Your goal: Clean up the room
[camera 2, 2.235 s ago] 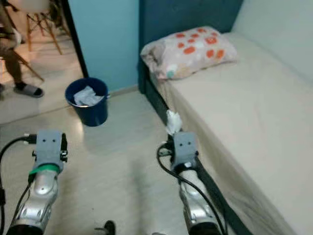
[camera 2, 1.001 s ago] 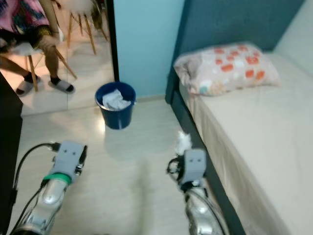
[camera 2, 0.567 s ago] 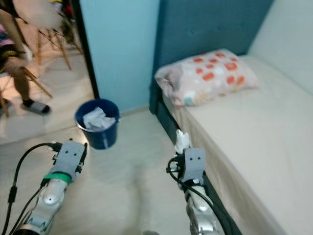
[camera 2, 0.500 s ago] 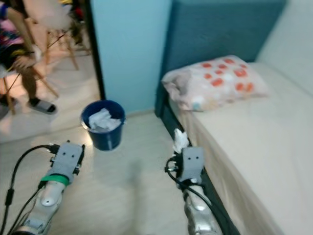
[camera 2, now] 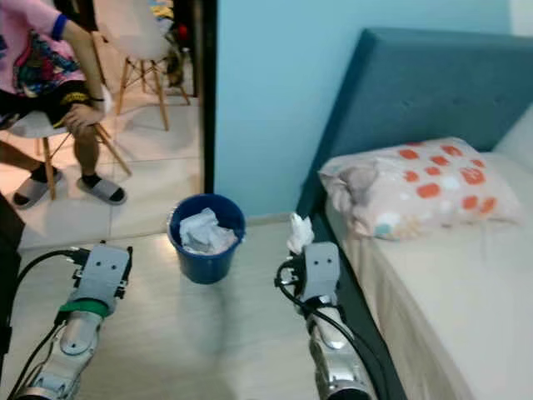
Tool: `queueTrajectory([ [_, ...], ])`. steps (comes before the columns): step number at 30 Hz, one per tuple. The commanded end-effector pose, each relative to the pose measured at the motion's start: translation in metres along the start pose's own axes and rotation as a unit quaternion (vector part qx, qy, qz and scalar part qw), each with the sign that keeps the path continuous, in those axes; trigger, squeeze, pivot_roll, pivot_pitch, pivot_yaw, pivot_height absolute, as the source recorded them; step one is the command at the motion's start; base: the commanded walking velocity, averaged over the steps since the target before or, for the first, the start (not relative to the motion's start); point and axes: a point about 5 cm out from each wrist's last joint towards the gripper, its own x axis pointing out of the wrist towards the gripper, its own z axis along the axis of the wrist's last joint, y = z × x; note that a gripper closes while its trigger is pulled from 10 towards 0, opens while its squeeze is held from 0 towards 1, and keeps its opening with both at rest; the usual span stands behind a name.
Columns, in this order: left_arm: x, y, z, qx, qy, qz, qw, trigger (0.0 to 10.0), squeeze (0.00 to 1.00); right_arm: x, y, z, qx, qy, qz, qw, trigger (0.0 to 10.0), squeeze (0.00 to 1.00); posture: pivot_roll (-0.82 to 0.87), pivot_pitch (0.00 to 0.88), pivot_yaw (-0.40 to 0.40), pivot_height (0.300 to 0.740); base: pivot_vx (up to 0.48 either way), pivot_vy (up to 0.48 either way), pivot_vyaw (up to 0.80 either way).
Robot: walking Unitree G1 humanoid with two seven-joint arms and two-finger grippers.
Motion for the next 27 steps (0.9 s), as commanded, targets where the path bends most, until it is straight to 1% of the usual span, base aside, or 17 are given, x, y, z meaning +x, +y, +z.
queueTrajectory([
  [1,-0.0012,-0.0053,0.0003,-0.003,0.0,-0.005,1.0,10.0,0.0,-0.0054,-0.0083,-0.0062,-0.003,0.013,-0.012,1.0,10.0,0.0,-0.07,0.009,-0.034,0.74,0.48,0.0,0.0],
  [9,0.0006,-0.006,0.0033,-0.004,-0.006,-0.003,1.0,10.0,0.0,-0.0047,-0.0077,-0.006,-0.002,0.012,-0.011,1.0,10.0,0.0,-0.07,0.015,-0.03,0.74,0.48,0.0,0.0],
  [16,0.0045,-0.0097,0.0087,-0.002,-0.019,-0.009,1.0,10.0,0.0,-0.0025,-0.0096,-0.0046,-0.001,0.008,-0.016,1.0,10.0,0.0,-0.09,0.019,-0.019,0.74,0.48,0.0,0.0],
  [23,0.0049,-0.0108,0.0094,-0.001,-0.02,-0.014,1.0,10.0,0.0,-0.0032,-0.0101,-0.0043,0.0,0.006,-0.02,1.0,10.0,0.0,-0.09,0.021,-0.013,0.74,0.48,0.0,0.0],
  [26,0.0055,-0.0115,0.01,0.0,-0.021,-0.017,1.0,10.0,0.0,-0.0054,-0.0118,-0.0061,0.0,0.008,-0.026,1.0,10.0,0.0,-0.09,0.022,-0.011,0.74,0.48,0.0,0.0],
  [27,0.0056,-0.0135,0.0102,0.002,-0.02,-0.028,0.999,10.0,0.0,-0.0059,-0.0123,-0.0065,0.0,0.008,-0.028,1.0,10.0,0.0,-0.09,0.029,-0.01,0.74,0.0,0.0,0.0],
])
